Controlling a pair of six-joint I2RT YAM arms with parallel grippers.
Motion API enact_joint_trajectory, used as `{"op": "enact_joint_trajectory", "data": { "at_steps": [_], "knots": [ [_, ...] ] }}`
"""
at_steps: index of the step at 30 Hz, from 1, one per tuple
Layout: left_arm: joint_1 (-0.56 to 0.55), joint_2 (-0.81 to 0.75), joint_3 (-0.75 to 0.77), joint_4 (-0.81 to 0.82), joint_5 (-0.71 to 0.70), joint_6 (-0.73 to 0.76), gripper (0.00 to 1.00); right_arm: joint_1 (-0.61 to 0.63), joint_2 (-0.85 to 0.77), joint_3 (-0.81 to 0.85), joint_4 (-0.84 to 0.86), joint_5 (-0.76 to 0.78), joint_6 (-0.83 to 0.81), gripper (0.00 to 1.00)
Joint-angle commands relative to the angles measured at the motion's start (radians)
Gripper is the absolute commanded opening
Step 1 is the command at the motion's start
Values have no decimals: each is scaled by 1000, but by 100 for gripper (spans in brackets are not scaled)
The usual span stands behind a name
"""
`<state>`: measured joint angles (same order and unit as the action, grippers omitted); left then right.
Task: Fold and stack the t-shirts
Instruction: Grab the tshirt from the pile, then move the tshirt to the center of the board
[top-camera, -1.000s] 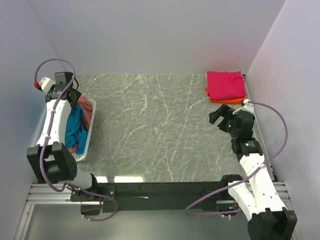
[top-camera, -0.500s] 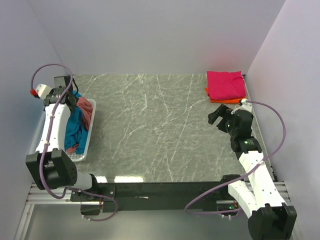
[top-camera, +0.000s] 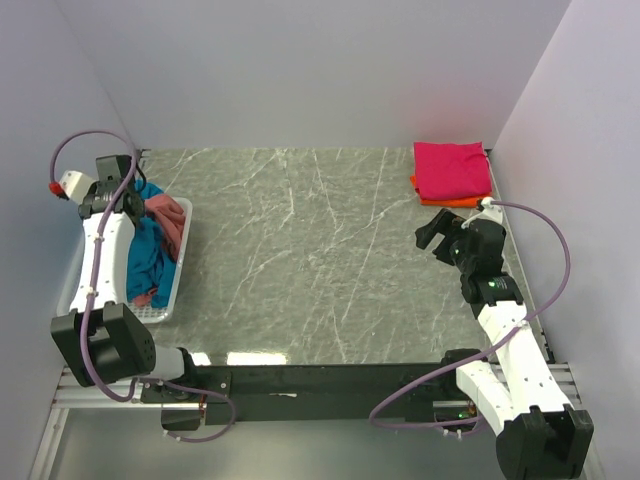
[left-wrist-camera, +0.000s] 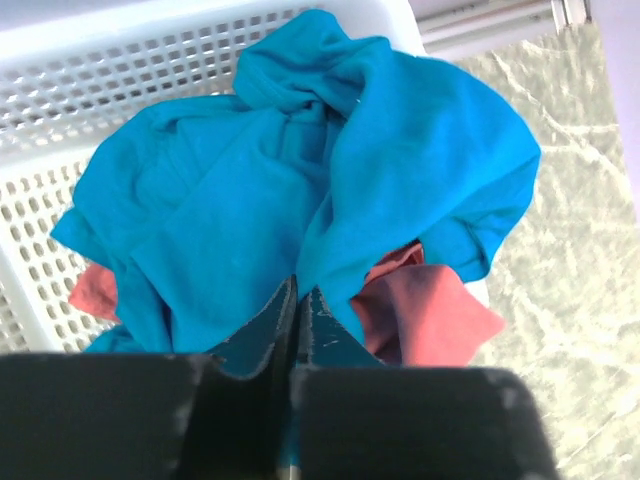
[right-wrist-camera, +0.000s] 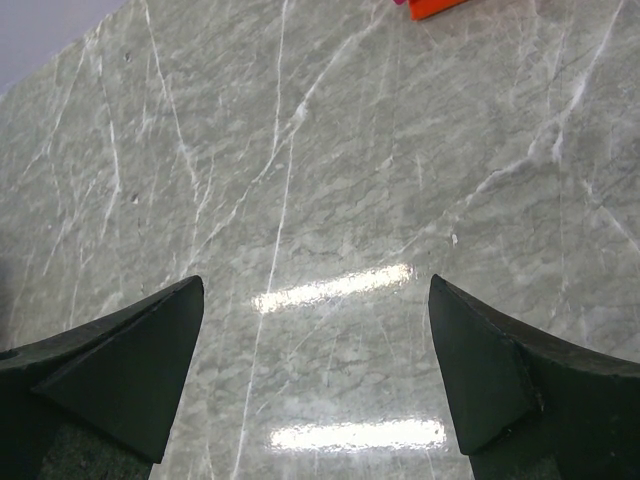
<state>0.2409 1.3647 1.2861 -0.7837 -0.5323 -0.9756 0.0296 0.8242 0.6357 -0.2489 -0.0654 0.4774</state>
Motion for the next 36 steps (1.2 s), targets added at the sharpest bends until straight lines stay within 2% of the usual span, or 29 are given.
{"op": "enact_joint_trajectory", "data": {
  "at_steps": [1,4,9,14,17,18,21,25,26,29,33,36],
  "knots": [
    [11,-9,5,98,40,69,1,3,-5,56,-4,10,-23,99],
    [12,-55,79,138,40,100,1,3,-20,62,-13,12,-33,99],
    [12,-141,240,277,147,221,1,3,-56,58,-9,6,-40,99],
    [-12,-82,551,273,307,325,1,3,-95,65,-18,32,-45,98],
    [-132,-56,651,331,333,394,1,3,-123,56,0,41,-39,98],
    [-220,-46,673,343,331,420,1,3,-132,58,0,44,-37,98],
    [-357,2,763,374,382,469,1,3,-148,62,-13,62,-36,98],
    [-498,62,786,434,520,500,1,3,-171,68,-26,64,-34,98],
    [-517,74,776,489,648,503,1,3,-177,70,-30,87,-40,98],
    [-580,114,778,509,820,500,1,3,-197,74,-50,127,-45,98],
    [-635,126,790,517,858,512,1,1,-215,71,-58,139,-40,98],
    [-635,77,607,599,774,483,7,3,-214,82,-72,134,-43,98]
  ]
}}
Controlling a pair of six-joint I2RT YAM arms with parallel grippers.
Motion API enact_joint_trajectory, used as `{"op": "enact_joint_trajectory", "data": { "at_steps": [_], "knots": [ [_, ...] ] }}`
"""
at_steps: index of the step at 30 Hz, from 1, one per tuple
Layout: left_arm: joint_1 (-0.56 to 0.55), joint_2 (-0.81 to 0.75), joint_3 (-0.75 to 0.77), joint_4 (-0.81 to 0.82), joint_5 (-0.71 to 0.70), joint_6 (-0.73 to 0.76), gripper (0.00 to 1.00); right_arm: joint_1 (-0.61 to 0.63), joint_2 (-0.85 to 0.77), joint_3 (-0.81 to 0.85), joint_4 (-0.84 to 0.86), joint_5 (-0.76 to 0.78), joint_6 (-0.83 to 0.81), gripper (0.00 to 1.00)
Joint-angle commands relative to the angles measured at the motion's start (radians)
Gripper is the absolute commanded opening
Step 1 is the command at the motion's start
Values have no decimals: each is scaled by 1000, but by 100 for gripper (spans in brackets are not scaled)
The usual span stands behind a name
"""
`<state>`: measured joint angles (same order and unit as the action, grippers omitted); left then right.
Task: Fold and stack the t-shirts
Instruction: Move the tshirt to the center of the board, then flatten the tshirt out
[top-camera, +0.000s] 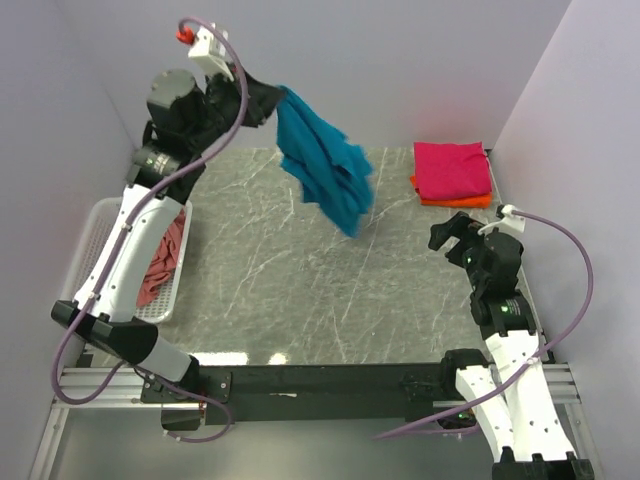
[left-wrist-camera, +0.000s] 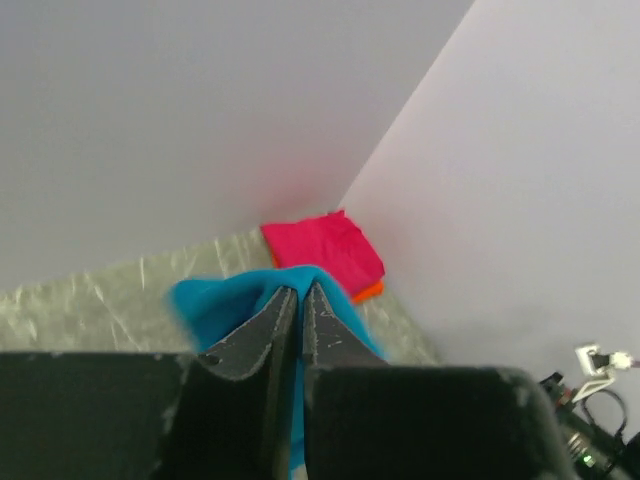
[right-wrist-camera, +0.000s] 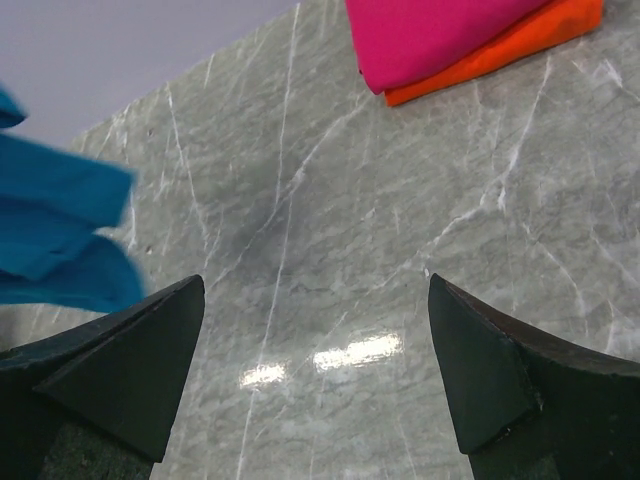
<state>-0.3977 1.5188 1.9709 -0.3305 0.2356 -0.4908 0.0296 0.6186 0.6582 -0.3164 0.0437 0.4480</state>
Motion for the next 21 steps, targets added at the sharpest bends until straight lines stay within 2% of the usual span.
{"op": "enact_joint_trajectory", "data": {
  "at_steps": [1,3,4,5,7,8,11,13,16,18,21],
  "knots": [
    [3,-83,-181,156,-31,-15,10,3,-2,61,-7,25,-14,98],
    [3,-75,-300,130,-155,-35,22,1,10,69,-22,25,-12,98],
    [2,-66,-328,110,-204,-54,31,1,16,70,-29,27,-12,98],
    [3,-40,-354,88,-232,-64,54,3,21,76,-35,24,-14,98],
    [5,-16,-400,-6,-432,-116,76,3,43,83,-53,13,-15,98],
    [10,4,-409,-37,-476,-129,99,3,49,84,-56,9,-14,98],
    [20,-5,-464,-91,-554,-176,100,3,87,86,-62,-33,-14,98],
    [20,-28,-549,-76,-544,-195,100,3,125,81,-62,-85,-2,98],
    [20,-72,-677,-27,-455,-239,99,6,194,63,-55,-117,26,97],
    [13,-85,-754,19,-337,-249,100,6,257,47,-44,-145,53,95],
    [-22,-68,-819,54,-245,-247,99,13,340,41,-17,-215,80,92]
  ]
}}
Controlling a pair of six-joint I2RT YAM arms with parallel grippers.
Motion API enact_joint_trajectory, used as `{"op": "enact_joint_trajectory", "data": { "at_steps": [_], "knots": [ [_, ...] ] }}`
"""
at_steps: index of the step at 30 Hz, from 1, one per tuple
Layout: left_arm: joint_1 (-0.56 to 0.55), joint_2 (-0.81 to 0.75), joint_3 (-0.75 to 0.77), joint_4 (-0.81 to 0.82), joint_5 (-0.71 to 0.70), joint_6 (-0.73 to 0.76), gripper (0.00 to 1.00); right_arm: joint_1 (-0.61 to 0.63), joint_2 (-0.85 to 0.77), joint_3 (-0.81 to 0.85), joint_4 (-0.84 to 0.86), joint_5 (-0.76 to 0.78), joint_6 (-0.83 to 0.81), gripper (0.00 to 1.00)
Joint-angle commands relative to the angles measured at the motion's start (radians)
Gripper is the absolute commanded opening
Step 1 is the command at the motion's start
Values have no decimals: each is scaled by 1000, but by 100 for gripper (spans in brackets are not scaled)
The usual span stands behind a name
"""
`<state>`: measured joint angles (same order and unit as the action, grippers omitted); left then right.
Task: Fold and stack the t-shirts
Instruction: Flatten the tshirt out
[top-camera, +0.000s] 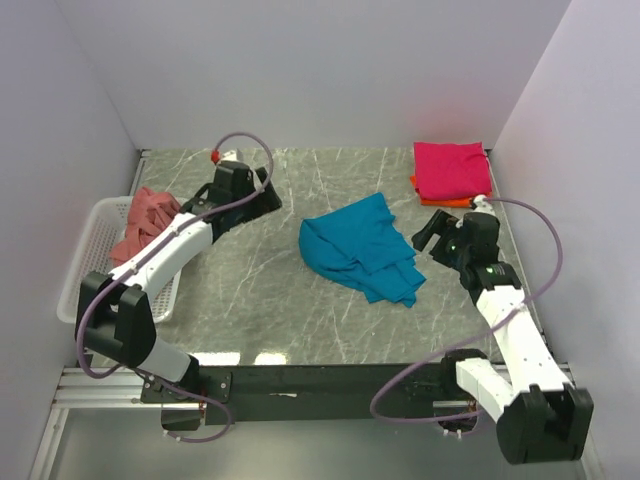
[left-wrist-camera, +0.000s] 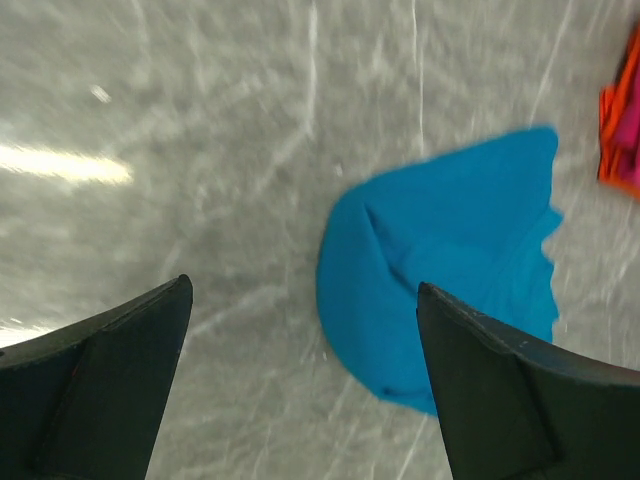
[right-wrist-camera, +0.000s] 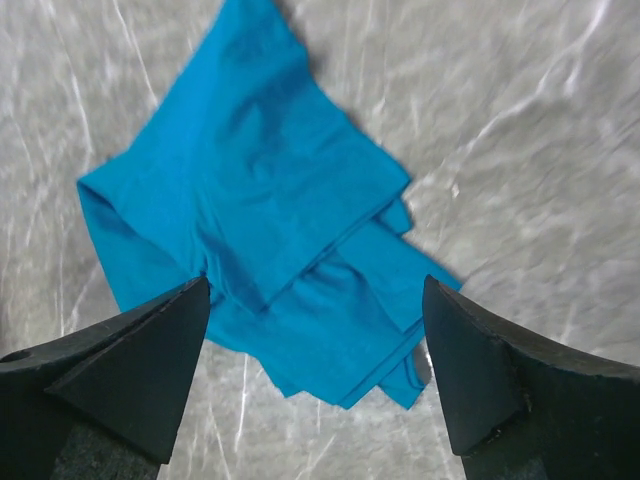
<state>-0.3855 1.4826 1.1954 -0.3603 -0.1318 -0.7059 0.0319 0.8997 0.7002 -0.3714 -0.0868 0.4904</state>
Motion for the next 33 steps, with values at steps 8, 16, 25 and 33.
{"op": "enact_joint_trajectory", "data": {
  "at_steps": [8,16,25,33],
  "knots": [
    [-64,125,-56,119,210,-20,91,91,283,128,111,-13,36,90],
    [-64,272,-42,172,330,-12,81,125,698,444,74,48,36,84],
    [-76,401,-10,190,382,-4,63,138,1047,792,-24,39,-39,78],
    [-110,485,73,149,342,14,27,172,1234,941,-136,85,-55,73]
  ]
}}
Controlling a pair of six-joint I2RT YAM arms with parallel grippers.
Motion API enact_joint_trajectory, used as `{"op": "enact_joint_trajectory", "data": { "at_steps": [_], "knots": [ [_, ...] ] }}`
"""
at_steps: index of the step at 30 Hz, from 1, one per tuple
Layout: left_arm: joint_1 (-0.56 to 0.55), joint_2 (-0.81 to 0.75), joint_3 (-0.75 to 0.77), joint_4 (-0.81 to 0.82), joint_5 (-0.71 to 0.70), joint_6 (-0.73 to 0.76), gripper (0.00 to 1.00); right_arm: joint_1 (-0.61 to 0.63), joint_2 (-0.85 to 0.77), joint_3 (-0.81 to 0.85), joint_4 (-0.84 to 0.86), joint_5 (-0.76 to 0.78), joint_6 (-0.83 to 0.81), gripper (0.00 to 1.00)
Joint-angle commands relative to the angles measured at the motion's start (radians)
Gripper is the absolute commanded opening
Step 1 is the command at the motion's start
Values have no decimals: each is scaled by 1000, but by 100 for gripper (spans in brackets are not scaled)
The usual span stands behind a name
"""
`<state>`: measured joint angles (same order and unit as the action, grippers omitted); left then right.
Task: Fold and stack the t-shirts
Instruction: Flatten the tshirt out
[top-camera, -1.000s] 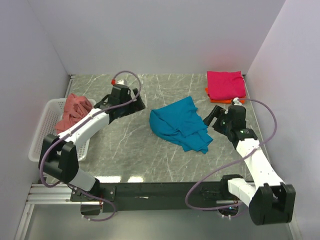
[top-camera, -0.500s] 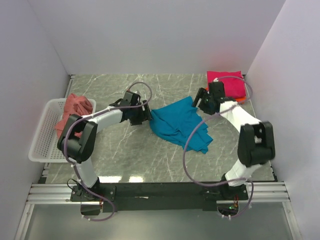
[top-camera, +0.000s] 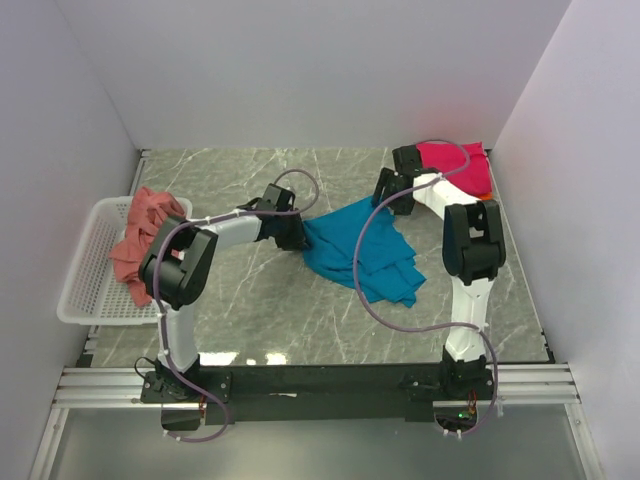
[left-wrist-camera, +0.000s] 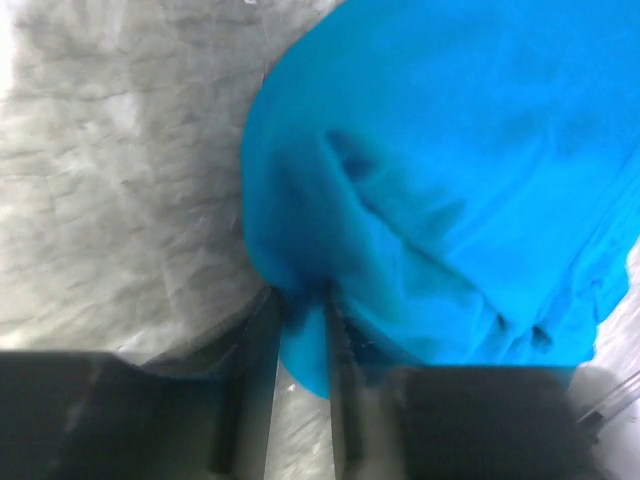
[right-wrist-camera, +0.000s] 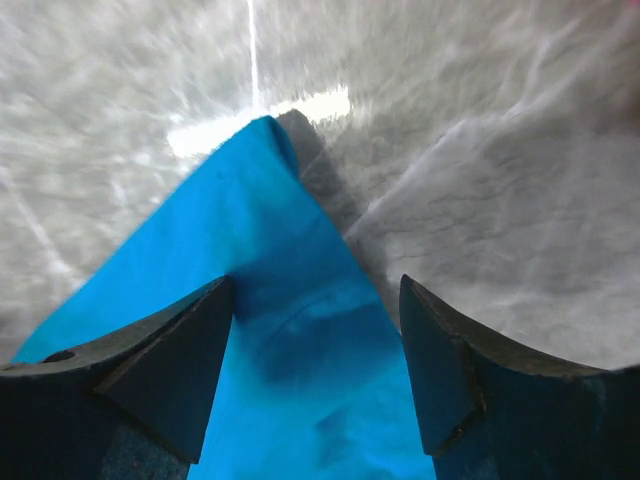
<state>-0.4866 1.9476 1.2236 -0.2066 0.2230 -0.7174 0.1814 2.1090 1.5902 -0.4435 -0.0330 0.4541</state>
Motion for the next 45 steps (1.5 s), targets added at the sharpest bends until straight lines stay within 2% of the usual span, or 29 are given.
{"op": "enact_joint_trajectory", "data": {
  "at_steps": [1,2,3,4,5,8,9,12,16,22,27,31,34,37,40,44,45],
  "knots": [
    [-9,22,50,-19,-26,27,7,26,34,65,-72,31,-17,72],
    [-9,22,57,-23,-39,27,1,32,52,71,-87,41,-14,72],
    [-9,19,62,-30,-54,35,1,33,58,77,-93,54,-15,63],
    [-9,10,65,-34,-79,38,1,36,62,86,-100,51,-20,53],
    [-9,4,70,-36,-92,45,1,41,57,86,-97,47,-22,32],
    [-9,-30,91,-51,-164,64,1,47,20,77,-78,44,-25,11],
    [-9,-54,106,-63,-210,68,1,50,-15,73,-69,60,-22,0],
    [-9,-105,117,-63,-266,94,1,55,-98,36,-35,64,-32,0],
    [-15,-223,131,-88,-375,111,0,72,-329,-53,41,90,-52,0],
    [-61,-450,129,-99,-632,174,1,93,-668,-156,81,165,-91,0],
    [-142,-672,132,-54,-825,275,1,116,-918,-164,37,139,-126,0],
    [-240,-809,180,-30,-927,383,1,125,-1148,-147,-9,88,-135,0],
    [-326,-906,204,-1,-930,472,1,128,-1280,-145,-24,44,-137,0],
    [-351,-958,232,-13,-897,512,1,128,-1363,-147,-46,36,-131,0],
    [-353,-957,244,1,-886,533,0,128,-1380,-150,-90,80,-114,0],
    [-342,-873,228,35,-947,532,0,124,-1319,-192,-172,299,-63,0],
    [-324,-809,234,1,-895,520,1,121,-1302,-209,-182,327,-42,0]
  ]
}}
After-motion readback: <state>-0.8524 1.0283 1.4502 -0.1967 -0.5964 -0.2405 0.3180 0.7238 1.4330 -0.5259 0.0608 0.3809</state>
